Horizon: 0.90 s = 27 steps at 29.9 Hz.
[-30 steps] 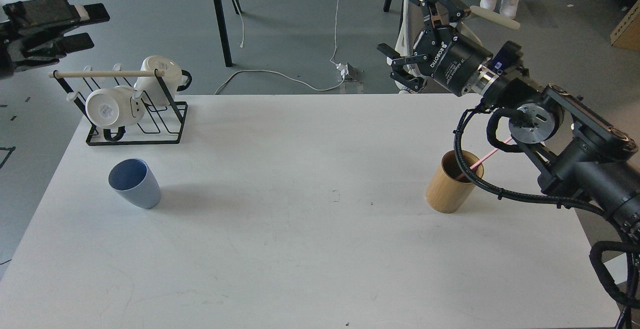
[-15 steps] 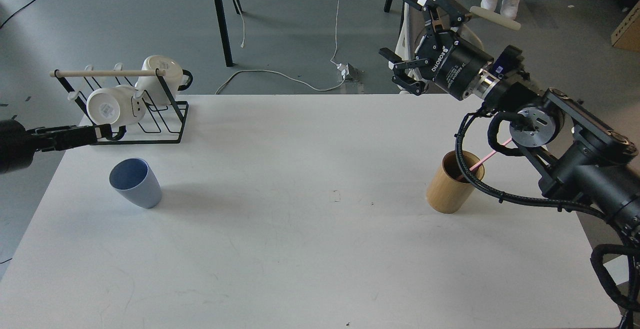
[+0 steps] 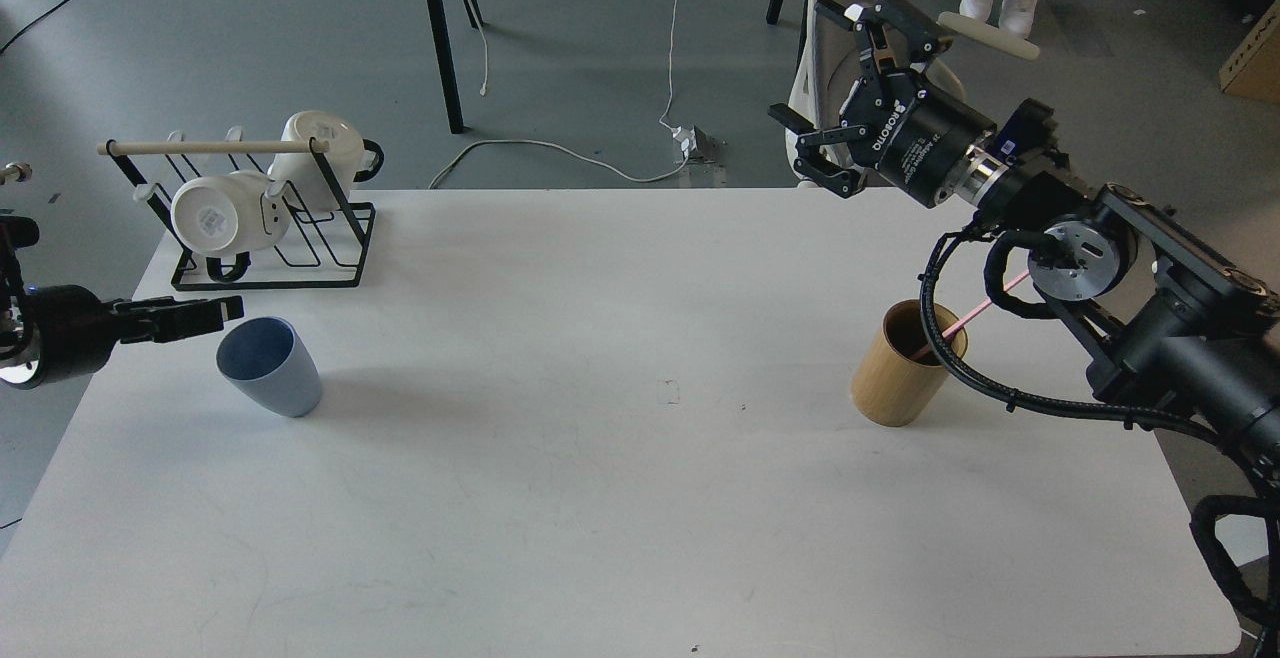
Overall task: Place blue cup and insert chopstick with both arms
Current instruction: 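Lower the left gripper to the blue cup and grasp it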
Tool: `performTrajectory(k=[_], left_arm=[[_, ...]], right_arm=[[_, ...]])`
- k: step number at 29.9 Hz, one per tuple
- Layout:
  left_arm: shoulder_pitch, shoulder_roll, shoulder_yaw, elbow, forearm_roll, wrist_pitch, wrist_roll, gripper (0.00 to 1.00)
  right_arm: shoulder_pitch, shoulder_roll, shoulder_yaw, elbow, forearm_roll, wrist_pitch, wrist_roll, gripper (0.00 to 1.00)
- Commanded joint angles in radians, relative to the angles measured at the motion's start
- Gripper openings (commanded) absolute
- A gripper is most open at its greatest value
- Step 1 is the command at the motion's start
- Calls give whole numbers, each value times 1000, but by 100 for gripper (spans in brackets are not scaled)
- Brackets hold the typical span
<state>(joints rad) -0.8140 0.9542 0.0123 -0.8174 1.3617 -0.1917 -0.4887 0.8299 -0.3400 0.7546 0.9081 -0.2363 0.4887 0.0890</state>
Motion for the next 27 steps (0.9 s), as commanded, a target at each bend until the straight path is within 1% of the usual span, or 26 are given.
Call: performTrajectory(k=[1,9,15,18,23,27], left_arm=[[9,-34,1,44,0,0,0,87],[35,-66,1,84,0,0,0,82],[49,-74,1,87,2,0,0,74],[49,-75,1,87,0,0,0,72],[50,-77,4,87,2,2,0,52],[52,-75,17,87,17,9,0,43]], right_arm=[[-5,-1,0,0,0,0,0,99],[-9,-2,0,0,0,0,0,99],[-15,-4,0,0,0,0,0,99],[-17,-8,0,2,0,0,0,99],[-21,-10,0,2,0,0,0,99],[-28,-10,0,2,0,0,0,99]])
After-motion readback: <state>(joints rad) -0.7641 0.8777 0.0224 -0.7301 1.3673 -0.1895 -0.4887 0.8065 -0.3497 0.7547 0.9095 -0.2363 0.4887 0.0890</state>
